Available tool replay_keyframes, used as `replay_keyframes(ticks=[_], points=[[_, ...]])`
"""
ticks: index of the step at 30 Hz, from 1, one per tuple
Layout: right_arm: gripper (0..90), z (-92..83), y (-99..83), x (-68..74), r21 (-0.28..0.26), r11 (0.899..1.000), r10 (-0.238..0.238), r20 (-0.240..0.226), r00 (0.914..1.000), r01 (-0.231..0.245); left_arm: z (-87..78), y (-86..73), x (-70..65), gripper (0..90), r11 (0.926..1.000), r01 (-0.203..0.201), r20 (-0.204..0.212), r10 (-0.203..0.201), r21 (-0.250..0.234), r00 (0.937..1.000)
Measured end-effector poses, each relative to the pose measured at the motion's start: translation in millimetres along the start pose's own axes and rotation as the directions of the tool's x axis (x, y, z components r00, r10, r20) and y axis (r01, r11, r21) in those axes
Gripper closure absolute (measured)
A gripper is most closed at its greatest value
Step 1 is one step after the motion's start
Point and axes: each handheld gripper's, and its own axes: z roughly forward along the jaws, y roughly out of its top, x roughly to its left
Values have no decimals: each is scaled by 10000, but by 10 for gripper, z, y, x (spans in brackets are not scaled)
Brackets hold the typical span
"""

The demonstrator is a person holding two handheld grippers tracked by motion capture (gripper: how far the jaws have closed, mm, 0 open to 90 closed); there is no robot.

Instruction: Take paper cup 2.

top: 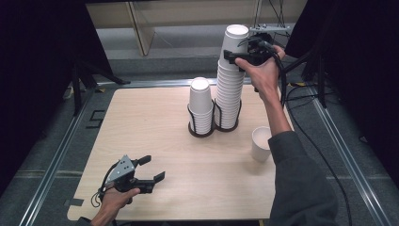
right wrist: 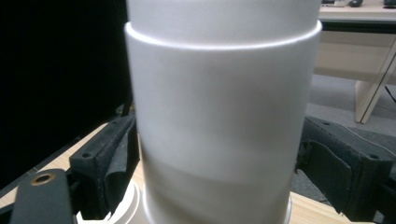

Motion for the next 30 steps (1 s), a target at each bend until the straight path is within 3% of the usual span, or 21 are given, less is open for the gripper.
replay_keyframes(ticks=[3,4,12,19,30], points=[[129,54,20,3,70,9998,194,-15,9998,-193,2,-3,-3,147,10000,38,-50,-38,29,10000],[127,78,24,-1,73,9999,142,-87,9999,-141,-12,2,-6,147,9997,-24,-114,27,253,9999],[140,138,34,-20,97,9996,269,-141,9995,-268,-10,4,-9,147,9996,-77,-84,79,265,9999],[148,31,180,27,-569,9984,-74,36,10000,76,-8,3,-9,147,9996,-85,-83,87,260,9999],[149,-175,463,108,-1437,9896,-60,77,10000,70,6,-7,-12,147,9995,-66,14,66,298,10000]])
